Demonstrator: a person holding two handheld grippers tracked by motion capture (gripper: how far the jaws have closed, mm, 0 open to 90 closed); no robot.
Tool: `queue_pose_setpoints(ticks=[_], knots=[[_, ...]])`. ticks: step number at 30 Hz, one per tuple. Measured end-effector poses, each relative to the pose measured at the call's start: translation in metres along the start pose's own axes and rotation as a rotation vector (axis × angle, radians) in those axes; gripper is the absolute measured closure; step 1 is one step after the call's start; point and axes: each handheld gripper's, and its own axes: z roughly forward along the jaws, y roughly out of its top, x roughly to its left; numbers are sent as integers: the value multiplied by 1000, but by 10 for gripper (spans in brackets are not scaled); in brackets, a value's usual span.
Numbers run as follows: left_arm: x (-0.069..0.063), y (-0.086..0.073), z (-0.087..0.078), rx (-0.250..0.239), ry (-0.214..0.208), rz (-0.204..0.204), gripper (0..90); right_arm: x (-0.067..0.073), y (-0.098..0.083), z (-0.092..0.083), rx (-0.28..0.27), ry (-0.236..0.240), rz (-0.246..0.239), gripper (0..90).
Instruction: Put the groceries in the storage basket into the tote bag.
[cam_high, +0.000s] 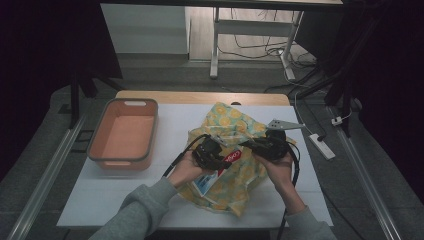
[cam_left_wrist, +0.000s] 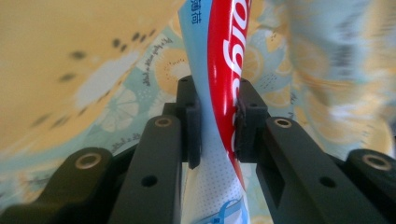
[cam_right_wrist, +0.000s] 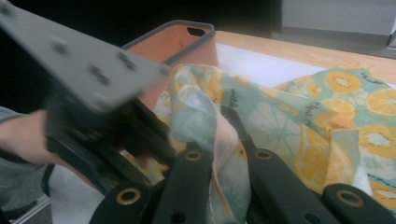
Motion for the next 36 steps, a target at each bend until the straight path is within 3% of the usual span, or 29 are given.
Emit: queue_pose_setpoints(ticks=[3,14,16,21,23,26,29,36], knots=[[0,2,9,11,7,-4,750,3,2,-1,-16,9,-3,891],[20,9,24,-81,75,-100,747,8,1,2,-13,31,-1,891],[24,9,29,-80,78,-125,744,7,1,2,-11,28,1,891],[28,6,38,-49,61,-139,703,2,-2,5,3,12,9,891],[29,5,33,-88,23,-152,625,-1,-4,5,6,7,13,891],[25,2,19,-104,-9,-129,551,-5,-5,4,8,-2,21,891],[18,-5,3,-97,14,-78,487,-8,-7,4,16,-8,29,888],[8,-30,-36,-124,62,-27,432,-11,-12,9,49,-2,42,887]])
